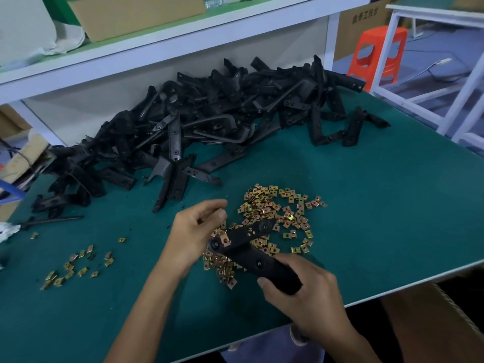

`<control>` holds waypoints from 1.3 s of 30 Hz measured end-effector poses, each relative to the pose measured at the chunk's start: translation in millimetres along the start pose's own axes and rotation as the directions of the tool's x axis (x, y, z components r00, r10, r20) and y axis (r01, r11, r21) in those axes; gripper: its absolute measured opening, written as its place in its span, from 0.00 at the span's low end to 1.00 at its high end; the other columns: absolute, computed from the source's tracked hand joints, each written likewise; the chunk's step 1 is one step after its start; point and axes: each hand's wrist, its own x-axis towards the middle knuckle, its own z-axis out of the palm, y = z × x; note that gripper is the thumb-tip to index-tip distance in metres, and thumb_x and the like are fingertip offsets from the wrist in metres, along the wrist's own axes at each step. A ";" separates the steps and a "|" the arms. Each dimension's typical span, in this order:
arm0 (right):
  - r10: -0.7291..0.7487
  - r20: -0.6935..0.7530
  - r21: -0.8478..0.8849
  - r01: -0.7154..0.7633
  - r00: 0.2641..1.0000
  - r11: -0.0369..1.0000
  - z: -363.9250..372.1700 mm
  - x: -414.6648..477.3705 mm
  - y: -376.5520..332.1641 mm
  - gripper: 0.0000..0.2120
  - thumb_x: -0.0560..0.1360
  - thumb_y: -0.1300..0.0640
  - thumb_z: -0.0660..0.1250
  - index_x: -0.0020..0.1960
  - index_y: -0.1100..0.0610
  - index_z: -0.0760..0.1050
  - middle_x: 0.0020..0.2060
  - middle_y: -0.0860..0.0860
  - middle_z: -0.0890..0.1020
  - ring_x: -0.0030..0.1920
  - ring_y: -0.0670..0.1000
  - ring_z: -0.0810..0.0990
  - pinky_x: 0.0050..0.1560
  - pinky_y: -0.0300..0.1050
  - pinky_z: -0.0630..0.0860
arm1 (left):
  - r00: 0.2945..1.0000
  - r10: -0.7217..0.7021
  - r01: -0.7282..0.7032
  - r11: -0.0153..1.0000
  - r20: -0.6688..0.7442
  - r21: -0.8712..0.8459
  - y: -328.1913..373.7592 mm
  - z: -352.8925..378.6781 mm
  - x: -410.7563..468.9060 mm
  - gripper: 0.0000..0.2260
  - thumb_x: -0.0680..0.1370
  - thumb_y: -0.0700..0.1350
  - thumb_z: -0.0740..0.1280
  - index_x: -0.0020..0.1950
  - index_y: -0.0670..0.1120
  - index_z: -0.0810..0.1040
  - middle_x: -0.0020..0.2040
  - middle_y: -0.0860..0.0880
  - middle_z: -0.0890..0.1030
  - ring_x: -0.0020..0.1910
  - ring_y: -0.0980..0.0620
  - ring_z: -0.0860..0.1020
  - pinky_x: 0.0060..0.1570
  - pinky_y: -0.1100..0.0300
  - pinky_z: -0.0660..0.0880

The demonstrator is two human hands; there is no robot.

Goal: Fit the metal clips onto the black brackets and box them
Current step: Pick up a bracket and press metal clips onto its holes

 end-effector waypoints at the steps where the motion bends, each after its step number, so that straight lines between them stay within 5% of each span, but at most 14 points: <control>1: -0.001 0.001 0.002 0.001 1.000 1.000 0.0 -0.4 0.1 0.15 0.67 0.43 0.75 0.51 0.47 0.83 0.40 0.37 0.81 0.39 0.41 0.80 0.38 0.39 0.77 | 1.000 -0.005 0.006 0.997 0.013 -0.071 3.4 -2.8 -5.3 0.09 0.79 0.42 0.71 0.58 0.50 0.84 0.51 0.49 0.86 0.54 0.52 0.84 0.56 0.59 0.77; 11: -0.043 0.027 0.013 0.043 0.999 0.999 -0.3 -2.3 0.6 0.14 0.69 0.40 0.72 0.52 0.44 0.81 0.38 0.35 0.79 0.38 0.38 0.77 0.36 0.29 0.68 | 0.989 0.138 -0.131 0.981 0.047 -0.140 35.1 -10.8 -40.2 0.12 0.80 0.34 0.67 0.56 0.49 0.84 0.45 0.52 0.86 0.45 0.59 0.82 0.46 0.69 0.76; 18: -0.103 0.005 0.001 0.103 0.995 0.995 0.9 -1.6 1.7 0.14 0.70 0.42 0.74 0.53 0.43 0.79 0.39 0.39 0.79 0.37 0.42 0.77 0.34 0.43 0.75 | 0.980 0.186 -0.190 0.980 0.067 0.065 34.9 6.6 -43.9 0.13 0.80 0.40 0.69 0.52 0.59 0.85 0.45 0.56 0.85 0.45 0.59 0.82 0.45 0.68 0.76; 30: -0.123 0.078 -0.099 0.130 0.989 0.987 -0.5 -1.0 0.8 0.11 0.71 0.40 0.71 0.49 0.44 0.80 0.35 0.41 0.76 0.33 0.43 0.74 0.31 0.42 0.71 | 0.993 0.114 -0.119 0.980 0.039 0.158 31.1 6.8 -41.2 0.13 0.79 0.43 0.70 0.50 0.63 0.85 0.41 0.60 0.85 0.43 0.61 0.82 0.44 0.62 0.76; 39: -0.119 0.084 -0.060 0.125 0.989 0.990 -2.8 2.3 -0.1 0.08 0.71 0.42 0.71 0.46 0.45 0.79 0.32 0.43 0.74 0.32 0.45 0.72 0.30 0.43 0.69 | 0.982 0.171 -0.182 0.967 0.076 0.176 29.5 11.7 -45.7 0.12 0.80 0.45 0.69 0.54 0.63 0.84 0.46 0.61 0.85 0.47 0.60 0.82 0.45 0.66 0.78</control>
